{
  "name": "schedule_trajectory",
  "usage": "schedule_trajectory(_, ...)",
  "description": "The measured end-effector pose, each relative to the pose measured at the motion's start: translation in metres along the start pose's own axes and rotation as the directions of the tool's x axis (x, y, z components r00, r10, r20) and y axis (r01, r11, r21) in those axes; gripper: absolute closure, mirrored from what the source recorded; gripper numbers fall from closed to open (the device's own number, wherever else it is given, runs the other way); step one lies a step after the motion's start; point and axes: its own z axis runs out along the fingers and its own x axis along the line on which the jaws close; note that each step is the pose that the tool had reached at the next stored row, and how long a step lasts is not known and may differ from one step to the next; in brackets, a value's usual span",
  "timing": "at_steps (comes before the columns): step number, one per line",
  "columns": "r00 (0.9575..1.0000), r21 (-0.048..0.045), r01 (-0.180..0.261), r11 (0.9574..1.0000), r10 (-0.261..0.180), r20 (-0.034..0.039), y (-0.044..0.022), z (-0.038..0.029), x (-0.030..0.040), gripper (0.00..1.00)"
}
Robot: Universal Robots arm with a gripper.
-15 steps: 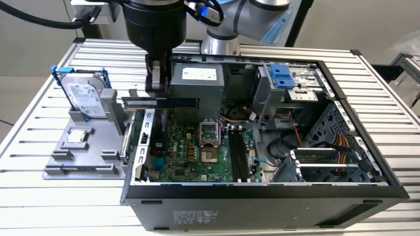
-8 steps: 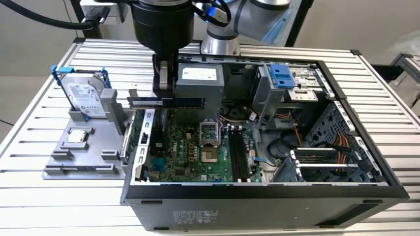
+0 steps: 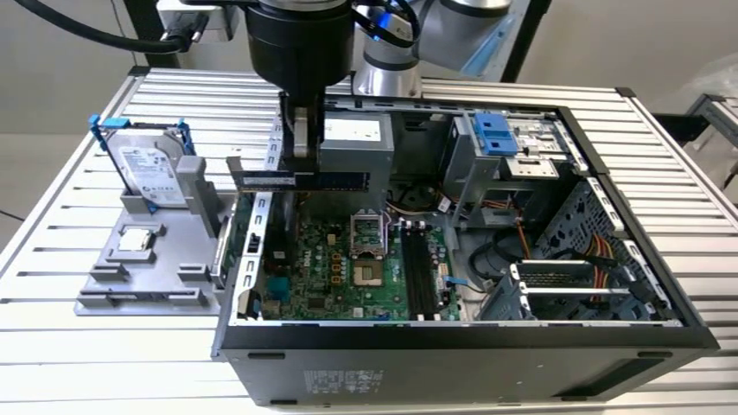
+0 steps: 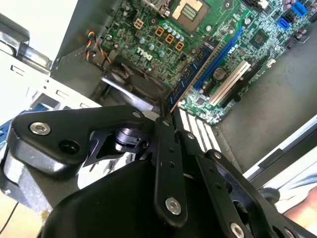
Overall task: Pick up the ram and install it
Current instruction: 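Pick up the ram and move it above insertion slot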
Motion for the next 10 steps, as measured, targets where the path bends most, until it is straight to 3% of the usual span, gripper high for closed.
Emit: schedule_trajectory(10, 1.0, 0.0, 0.0, 1.0, 0.0, 0.0, -0.0121, -0.0003, 0.0003, 1.0)
